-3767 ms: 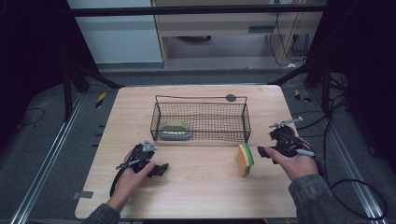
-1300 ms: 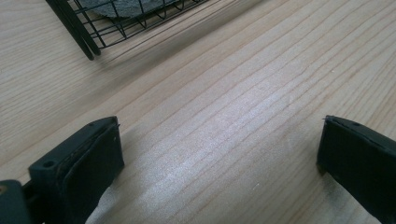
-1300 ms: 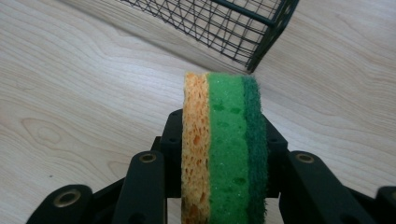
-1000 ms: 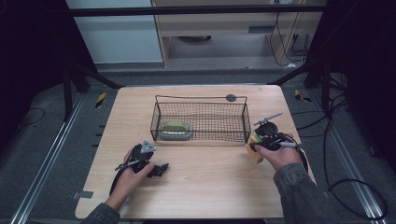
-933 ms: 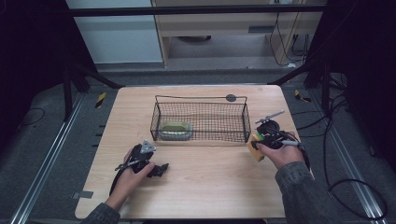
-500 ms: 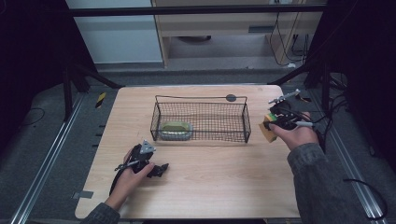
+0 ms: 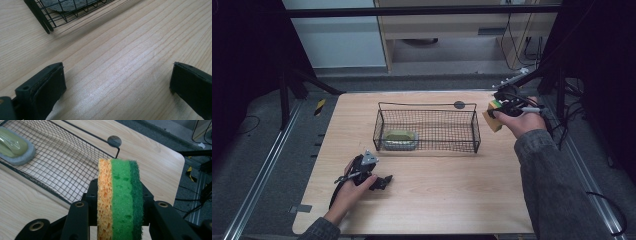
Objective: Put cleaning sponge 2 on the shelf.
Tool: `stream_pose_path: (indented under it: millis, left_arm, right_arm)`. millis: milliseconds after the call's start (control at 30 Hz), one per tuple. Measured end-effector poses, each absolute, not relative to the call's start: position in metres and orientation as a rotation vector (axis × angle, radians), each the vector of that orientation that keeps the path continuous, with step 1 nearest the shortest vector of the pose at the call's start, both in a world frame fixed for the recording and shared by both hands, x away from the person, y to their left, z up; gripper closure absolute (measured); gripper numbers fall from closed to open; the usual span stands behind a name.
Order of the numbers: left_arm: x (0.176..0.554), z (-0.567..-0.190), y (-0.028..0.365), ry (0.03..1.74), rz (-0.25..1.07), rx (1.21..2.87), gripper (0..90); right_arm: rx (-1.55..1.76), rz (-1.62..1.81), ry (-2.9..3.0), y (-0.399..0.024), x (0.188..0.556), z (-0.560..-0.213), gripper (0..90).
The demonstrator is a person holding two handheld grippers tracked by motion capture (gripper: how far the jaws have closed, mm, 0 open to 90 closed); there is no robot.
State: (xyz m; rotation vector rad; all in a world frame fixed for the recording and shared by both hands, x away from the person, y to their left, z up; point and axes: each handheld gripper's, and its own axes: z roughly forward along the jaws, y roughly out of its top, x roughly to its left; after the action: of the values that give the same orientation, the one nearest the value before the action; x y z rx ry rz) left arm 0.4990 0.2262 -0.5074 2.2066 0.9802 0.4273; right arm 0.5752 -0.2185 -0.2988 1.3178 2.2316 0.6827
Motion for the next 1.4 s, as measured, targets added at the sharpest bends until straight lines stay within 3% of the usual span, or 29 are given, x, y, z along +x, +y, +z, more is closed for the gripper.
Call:
stream_pose_path:
  millis: [267,767,1400]
  left_arm:
    - [0.499,-0.508,0.226,0.978,0.427,2.205,0.0]
    - [0.498,-0.509,0.226,0.976,0.431,2.187,0.0]
    - [0.499,-0.509,0.227,0.972,0.431,2.189,0.0]
  right_arm:
    - [1.291,0.713,2.249,-0.206,0.591,-0.287,64.2]
    - [1.25,0.708,2.286,-0.19,0.612,-0.294,64.3]
    - [1.27,0.747,2.311,-0.188,0.625,-0.323,64.4]
